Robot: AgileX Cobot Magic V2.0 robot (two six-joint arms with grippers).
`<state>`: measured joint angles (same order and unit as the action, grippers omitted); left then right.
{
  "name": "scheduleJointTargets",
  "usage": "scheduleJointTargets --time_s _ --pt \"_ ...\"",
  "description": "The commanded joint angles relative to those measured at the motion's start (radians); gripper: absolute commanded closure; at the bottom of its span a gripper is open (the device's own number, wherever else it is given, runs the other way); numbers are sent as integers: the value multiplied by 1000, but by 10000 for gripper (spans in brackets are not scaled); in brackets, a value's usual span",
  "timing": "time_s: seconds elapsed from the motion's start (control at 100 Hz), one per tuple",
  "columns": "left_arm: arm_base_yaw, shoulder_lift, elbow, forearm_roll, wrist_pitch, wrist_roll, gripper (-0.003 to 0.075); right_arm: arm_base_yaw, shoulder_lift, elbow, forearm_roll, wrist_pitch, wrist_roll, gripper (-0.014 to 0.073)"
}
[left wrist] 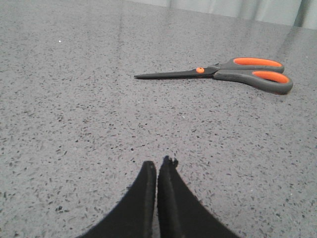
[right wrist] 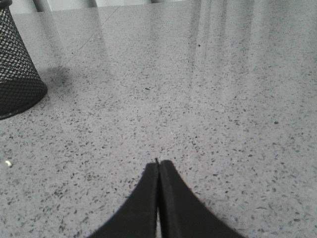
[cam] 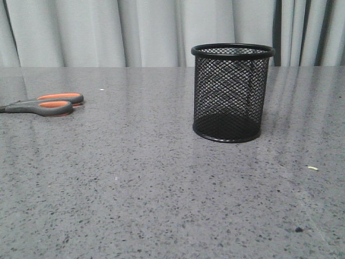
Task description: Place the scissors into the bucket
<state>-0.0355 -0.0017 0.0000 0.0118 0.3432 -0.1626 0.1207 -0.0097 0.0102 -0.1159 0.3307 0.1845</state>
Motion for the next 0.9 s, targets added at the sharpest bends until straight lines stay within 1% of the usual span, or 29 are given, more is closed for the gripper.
scheduleJointTargets --time_s 0.0,0.17,0.29,0.53,0.55,0.59,0.64,0.72,0.79,0.83,0.87,0.89 --pt "-4 -27 40 -12 -34 -10 740 -8 -23 9 -61 -31 -4 659" --pt "-4 -27 40 -12 -34 -10 740 -8 -23 9 -88 -26 -4 659" --pt "-4 -27 40 -12 -34 -10 740 -8 -23 9 -139 -24 -4 659" --pt "-4 -27 40 1 -39 -10 740 -8 -23 9 -139 -24 -4 659" --pt "-4 -27 40 8 -41 -10 740 -8 -23 9 -147 -30 -4 659" --pt "-4 -27 40 10 -41 -10 740 -8 -23 9 -207 -46 -4 659" --pt "-4 -27 40 10 -41 -10 740 -8 -23 9 -265 -83 -4 659" --pt "-4 -27 40 68 -68 -4 740 -8 -23 9 -255 -193 -4 659" --pt "-4 -27 40 121 -109 -4 740 -8 -23 9 -187 -322 -4 659" --pt "-4 -27 40 126 -148 -4 740 -8 -23 9 -118 -399 -2 659" --pt "-4 -27 40 84 -209 -4 740 -8 -23 9 -42 -458 -2 659" --pt "-4 -27 40 39 -245 -4 740 -8 -23 9 -8 -489 -2 659"
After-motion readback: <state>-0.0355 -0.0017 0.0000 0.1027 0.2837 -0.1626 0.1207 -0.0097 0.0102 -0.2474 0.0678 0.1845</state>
